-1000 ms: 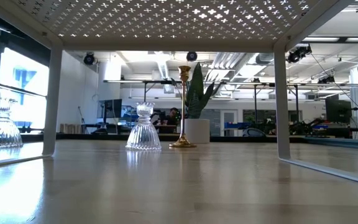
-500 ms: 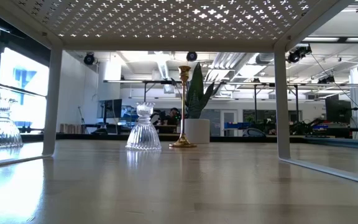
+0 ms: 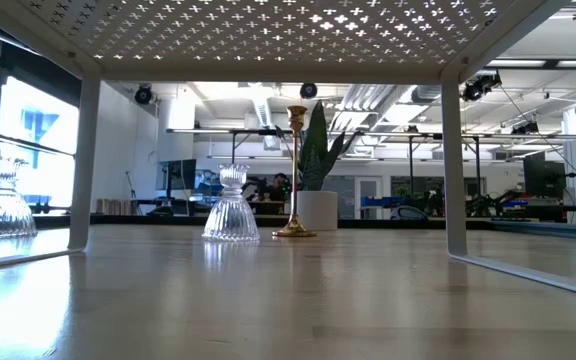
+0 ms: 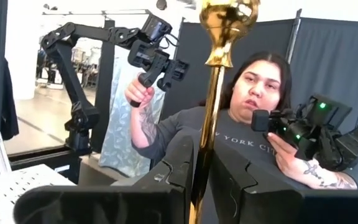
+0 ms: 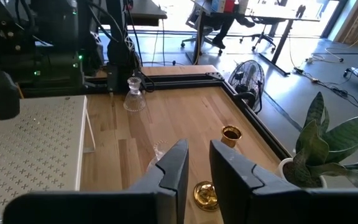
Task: Pick & Place candle stick holders
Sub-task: Put the bottom right gold candle holder on the shelf
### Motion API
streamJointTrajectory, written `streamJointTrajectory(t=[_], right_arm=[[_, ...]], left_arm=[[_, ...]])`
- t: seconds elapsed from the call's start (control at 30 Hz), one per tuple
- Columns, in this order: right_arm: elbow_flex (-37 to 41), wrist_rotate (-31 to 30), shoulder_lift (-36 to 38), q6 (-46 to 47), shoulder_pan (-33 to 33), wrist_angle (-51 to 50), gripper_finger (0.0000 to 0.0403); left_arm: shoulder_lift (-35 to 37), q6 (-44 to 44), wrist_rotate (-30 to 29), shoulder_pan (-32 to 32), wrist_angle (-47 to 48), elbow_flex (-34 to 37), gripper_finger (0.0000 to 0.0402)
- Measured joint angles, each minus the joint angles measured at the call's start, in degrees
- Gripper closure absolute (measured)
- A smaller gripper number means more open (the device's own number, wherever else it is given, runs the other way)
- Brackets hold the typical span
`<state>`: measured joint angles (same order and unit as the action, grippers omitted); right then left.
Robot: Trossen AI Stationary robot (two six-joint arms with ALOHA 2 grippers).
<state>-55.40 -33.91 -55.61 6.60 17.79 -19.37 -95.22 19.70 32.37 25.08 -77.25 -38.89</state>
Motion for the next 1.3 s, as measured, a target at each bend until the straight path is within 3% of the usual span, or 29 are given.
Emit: streamJointTrajectory(t=[0.93,1.07,1.3], right_arm=[[0.0,2.86,0.0,-0.41,0.01,-0.11,0.0347],[0.0,2.86,0.01,-0.43,0.01,-0.14,0.0346],[0.0,2.86,0.01,-0.43,0.01,-0.14,0.0347]], left_arm=[[3.98,-1.25,-0.14,0.04,6.95,0.0,0.0362],[3.98,-0.92,-0.49,0.07,7.38,0.0,0.0335],[3.98,0.05,-1.86,0.04,7.78,0.0,0.0246]])
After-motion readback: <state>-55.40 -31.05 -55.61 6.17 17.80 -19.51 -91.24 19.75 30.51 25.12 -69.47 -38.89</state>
